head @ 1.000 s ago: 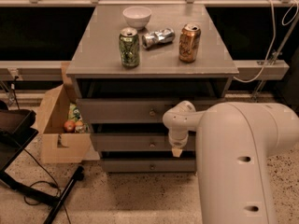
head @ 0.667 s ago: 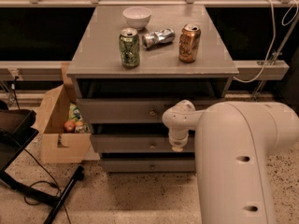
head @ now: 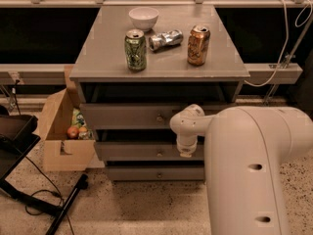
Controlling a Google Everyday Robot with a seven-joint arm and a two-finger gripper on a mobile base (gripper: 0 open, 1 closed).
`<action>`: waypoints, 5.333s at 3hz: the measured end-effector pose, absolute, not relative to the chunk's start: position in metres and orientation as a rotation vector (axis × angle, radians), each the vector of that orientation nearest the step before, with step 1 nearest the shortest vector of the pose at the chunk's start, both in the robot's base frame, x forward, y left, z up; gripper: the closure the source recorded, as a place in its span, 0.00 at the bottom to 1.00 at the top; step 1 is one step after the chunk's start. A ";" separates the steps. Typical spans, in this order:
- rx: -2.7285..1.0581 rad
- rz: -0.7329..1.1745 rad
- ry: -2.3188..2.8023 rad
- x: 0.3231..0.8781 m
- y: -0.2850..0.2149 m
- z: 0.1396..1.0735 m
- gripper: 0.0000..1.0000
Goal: Open middle drawer
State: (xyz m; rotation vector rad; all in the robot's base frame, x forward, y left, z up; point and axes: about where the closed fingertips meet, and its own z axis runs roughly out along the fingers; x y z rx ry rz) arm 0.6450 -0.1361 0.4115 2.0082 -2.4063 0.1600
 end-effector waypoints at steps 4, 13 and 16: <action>1.901 0.179 -2.397 0.615 -0.136 0.444 1.00; 2.072 0.074 -2.274 0.579 -0.135 0.470 0.00; 2.070 -0.084 -2.289 0.589 -0.163 0.410 0.18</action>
Offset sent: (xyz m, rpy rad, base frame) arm -0.2546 0.0278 0.2403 -0.4055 0.3345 -0.3995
